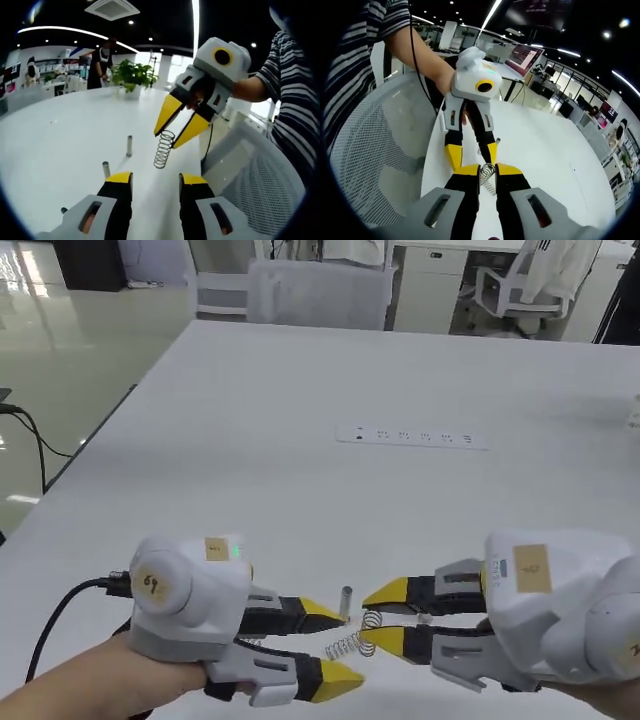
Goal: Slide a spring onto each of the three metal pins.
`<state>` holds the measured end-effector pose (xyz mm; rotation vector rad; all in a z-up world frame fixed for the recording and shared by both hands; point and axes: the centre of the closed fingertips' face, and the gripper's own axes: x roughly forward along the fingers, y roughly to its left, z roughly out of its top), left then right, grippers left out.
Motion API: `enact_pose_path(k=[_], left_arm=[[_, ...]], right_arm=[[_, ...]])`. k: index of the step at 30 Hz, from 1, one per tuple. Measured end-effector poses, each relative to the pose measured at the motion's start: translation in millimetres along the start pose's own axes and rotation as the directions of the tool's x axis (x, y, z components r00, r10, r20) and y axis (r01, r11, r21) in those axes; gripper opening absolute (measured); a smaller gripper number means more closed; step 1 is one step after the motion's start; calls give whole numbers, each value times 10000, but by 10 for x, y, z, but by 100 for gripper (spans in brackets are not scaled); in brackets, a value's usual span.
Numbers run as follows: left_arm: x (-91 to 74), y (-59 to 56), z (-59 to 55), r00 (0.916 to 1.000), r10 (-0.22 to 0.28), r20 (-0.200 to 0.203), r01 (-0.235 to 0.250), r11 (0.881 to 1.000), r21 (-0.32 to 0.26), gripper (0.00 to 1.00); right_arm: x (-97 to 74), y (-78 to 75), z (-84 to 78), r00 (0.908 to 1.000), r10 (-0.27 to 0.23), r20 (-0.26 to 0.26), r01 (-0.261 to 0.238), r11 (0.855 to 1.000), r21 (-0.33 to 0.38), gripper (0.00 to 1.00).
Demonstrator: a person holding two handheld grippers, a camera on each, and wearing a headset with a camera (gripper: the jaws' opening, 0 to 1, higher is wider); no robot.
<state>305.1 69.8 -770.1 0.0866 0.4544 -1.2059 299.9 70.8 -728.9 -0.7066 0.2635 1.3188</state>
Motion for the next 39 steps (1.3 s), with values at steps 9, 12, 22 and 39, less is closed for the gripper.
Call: enact_pose_path(k=[9, 12, 22, 39], left_arm=[[-164, 95, -52, 9991, 417, 114, -413, 9984, -395, 42], [-218, 126, -76, 9982, 592, 137, -585, 9973, -454, 46], [-376, 193, -93, 9946, 970, 370, -944, 9933, -662, 57], [-752, 423, -106, 9632, 2432, 1143, -2315, 9669, -1070, 86]], right_arm=[[13, -82, -37, 9994, -327, -80, 327, 9995, -37, 9], [18, -98, -40, 9992, -395, -117, 394, 9992, -99, 9], [12, -160, -48, 9980, -623, -143, 622, 9980, -77, 9], [-34, -194, -124, 9953, -912, -318, 915, 9958, 78, 9]])
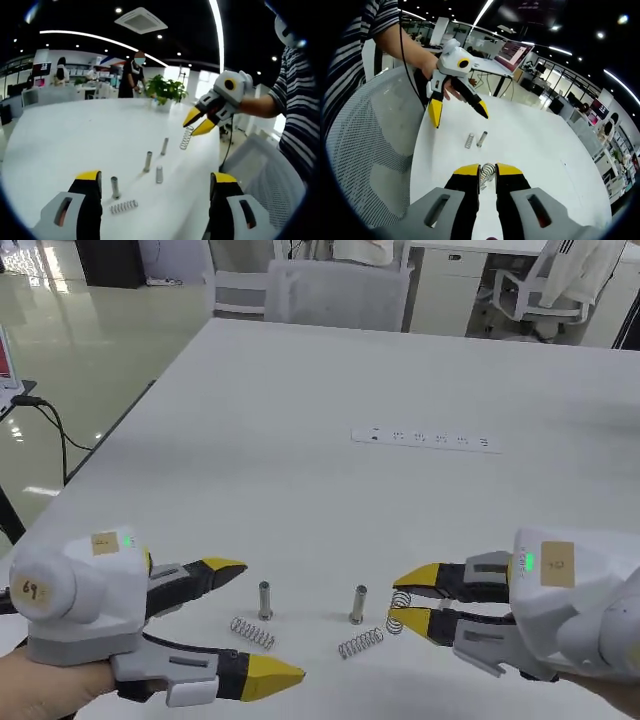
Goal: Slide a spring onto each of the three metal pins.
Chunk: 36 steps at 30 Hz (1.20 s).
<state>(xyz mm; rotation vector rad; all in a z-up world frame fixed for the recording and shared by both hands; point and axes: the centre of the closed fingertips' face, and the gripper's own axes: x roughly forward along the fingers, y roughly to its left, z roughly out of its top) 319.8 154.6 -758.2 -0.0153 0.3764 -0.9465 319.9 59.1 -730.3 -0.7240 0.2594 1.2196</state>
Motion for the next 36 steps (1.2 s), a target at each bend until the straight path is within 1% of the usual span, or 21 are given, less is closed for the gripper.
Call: enact_pose_path(k=[2, 6, 7, 10, 12, 14, 20, 25, 28, 32, 36], left_arm=[[-26, 47, -28, 9997, 219, -70, -219, 9998, 21, 91], [-85, 136, -53, 9986, 536, -8, -536, 9986, -8, 98], [-90, 142, -55, 9984, 572, -35, -572, 9984, -14, 98], [-108, 210, -104, 9964, 816, -223, -815, 9967, 46, 98], [-124, 250, -119, 9955, 923, -215, -922, 9957, 84, 98], [-140, 286, -119, 9950, 989, -124, -991, 9950, -104, 98], [-140, 303, -114, 9943, 1066, -67, -1067, 9942, -167, 98], [-152, 312, -93, 9937, 1123, 25, -1122, 9934, -219, 98], [-160, 321, -82, 9931, 1170, 82, -1167, 9928, -278, 98], [-176, 324, -53, 9925, 1207, 186, -1201, 9923, -313, 98], [-190, 335, -54, 9918, 1265, 192, -1258, 9915, -332, 98]], right_arm=[[-8, -7, -15, 10000, -43, -15, 43, 10000, 44, 9], [-19, -26, -76, 9998, -156, -137, 157, 9998, 130, 9], [-22, -28, -87, 9998, -159, -151, 161, 9997, 158, 9], [-37, -49, -130, 9993, -278, -258, 283, 9994, 208, 9], [-45, -73, -174, 9987, -385, -339, 395, 9989, 269, 9], [-54, -92, -202, 9981, -462, -404, 475, 9984, 312, 9], [-89, -174, -288, 9959, -704, -562, 728, 9964, 424, 9], [-119, -300, -395, 9915, -1072, -735, 1124, 9912, 707, 9], [-136, -396, -463, 9879, -1344, -777, 1424, 9839, 1078, 9], [-169, -523, -529, 9808, -1745, -865, 1846, 9745, 1272, 9], [-208, -650, -597, 9729, -2111, -941, 2237, 9626, 1531, 9]])
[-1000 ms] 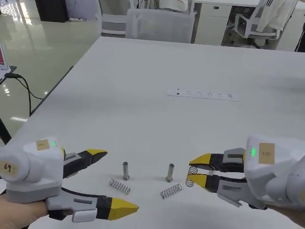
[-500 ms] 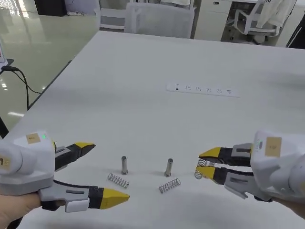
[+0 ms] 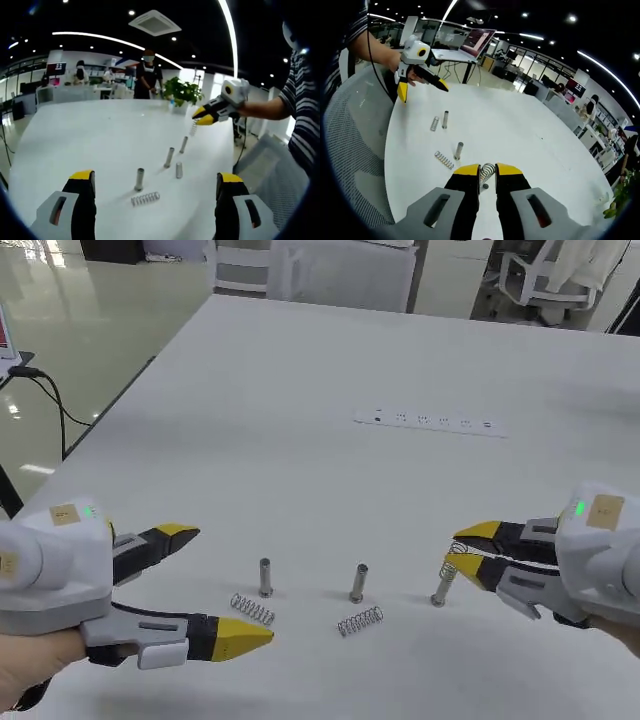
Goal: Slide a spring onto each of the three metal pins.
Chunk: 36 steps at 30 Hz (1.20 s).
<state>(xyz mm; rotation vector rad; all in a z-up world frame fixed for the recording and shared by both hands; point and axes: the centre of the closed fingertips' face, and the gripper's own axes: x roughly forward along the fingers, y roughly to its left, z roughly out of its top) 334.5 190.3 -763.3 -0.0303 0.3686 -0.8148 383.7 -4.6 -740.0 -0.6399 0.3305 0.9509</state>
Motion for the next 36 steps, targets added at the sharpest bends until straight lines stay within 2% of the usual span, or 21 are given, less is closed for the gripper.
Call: enact_pose_path(k=[7, 14, 21, 36], left_arm=[[-23, 22, -24, 10000, 51, -19, -51, 10000, -28, 98], [-53, 50, -45, 9999, 132, -28, -132, 9999, -61, 98], [-66, 60, -70, 9998, 145, -127, -145, 9999, -31, 98], [-89, 70, -51, 9997, 221, -98, -222, 9997, -84, 98]], right_arm=[[-14, -131, -91, 9993, -368, 14, 366, 9962, 794, 9], [-9, -155, -134, 9990, -438, -12, 436, 9925, 1146, 9], [27, -180, -145, 9987, -514, -21, 512, 9905, 1277, 9], [93, -135, -172, 9992, -373, -106, 383, 9915, 1244, 9]])
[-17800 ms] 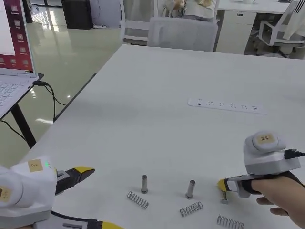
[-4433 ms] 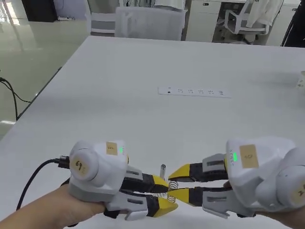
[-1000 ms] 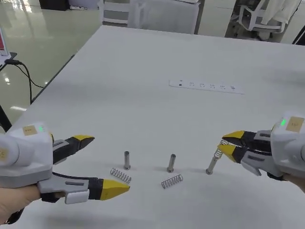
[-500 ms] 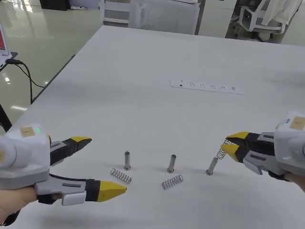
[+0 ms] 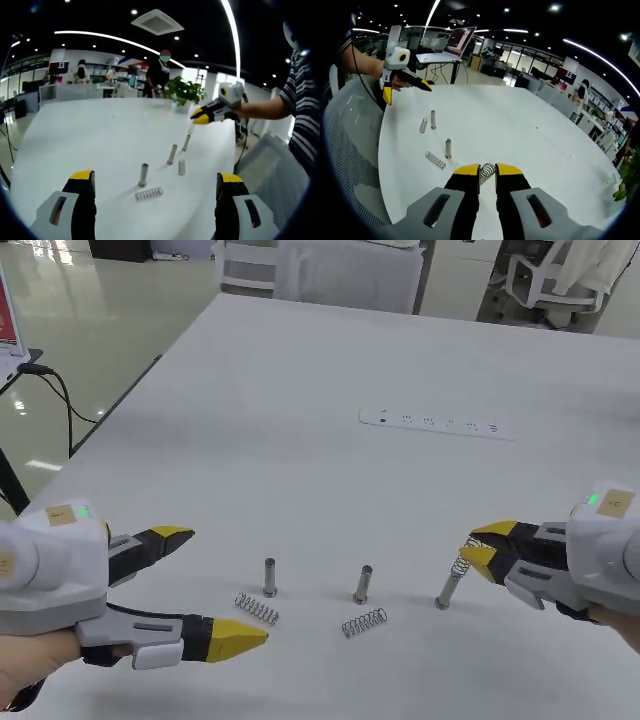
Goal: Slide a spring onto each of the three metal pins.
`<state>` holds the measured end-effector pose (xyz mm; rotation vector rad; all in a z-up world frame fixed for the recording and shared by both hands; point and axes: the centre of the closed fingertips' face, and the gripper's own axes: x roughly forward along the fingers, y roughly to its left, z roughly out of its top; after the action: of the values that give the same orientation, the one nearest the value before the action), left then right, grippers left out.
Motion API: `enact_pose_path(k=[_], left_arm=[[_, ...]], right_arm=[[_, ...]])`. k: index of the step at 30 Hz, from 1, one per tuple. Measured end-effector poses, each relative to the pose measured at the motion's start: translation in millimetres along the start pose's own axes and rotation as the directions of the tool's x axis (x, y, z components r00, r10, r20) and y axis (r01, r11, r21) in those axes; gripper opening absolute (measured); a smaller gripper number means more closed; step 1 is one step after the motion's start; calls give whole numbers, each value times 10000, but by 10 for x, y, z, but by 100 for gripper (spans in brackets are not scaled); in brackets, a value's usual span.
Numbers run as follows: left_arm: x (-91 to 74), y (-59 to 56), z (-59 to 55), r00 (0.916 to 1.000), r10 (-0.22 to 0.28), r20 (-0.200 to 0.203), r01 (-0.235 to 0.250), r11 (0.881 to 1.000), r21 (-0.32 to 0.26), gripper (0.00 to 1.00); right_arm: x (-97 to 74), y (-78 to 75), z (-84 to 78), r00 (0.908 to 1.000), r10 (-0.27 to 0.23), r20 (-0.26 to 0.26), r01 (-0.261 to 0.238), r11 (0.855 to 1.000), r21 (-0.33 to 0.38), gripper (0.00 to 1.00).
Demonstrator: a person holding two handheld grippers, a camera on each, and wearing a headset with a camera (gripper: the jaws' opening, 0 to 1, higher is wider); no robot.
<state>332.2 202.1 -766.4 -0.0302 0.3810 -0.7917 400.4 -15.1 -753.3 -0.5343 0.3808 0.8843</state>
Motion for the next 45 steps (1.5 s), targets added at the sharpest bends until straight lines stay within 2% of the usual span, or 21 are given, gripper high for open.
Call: enact_pose_path(k=[11, 15, 23, 25, 26, 39, 45], left_arm=[[-22, 1, 32, 9998, 120, 182, -117, 9998, -162, 98], [-13, -13, 13, 9999, 110, 93, -108, 9999, -133, 98], [-35, -1, 28, 9997, 185, 170, -181, 9996, -230, 98], [-37, 4, 18, 9997, 207, 154, -202, 9994, -275, 98], [-36, 3, 12, 9997, 207, 128, -203, 9994, -288, 98], [-27, -24, -22, 9998, 185, 49, -183, 9993, -327, 98], [-9, -27, 16, 9998, 159, 120, -155, 9994, -325, 97]], right_arm=[[40, 20, -48, 10000, 45, 6, -45, 9998, 183, 9], [83, 42, -106, 9998, 35, -204, -37, 9999, -118, 9], [150, 70, -250, 9989, 139, -439, -133, 9998, 144, 9], [178, 90, -276, 9985, 167, -514, -163, 9998, 70, 9], [197, 117, -314, 9971, 243, -728, -249, 9997, -67, 9], [314, 237, -483, 9915, 509, -1200, -551, 9980, -322, 9], [323, 253, -490, 9914, 531, -1199, -574, 9978, -335, 9]])
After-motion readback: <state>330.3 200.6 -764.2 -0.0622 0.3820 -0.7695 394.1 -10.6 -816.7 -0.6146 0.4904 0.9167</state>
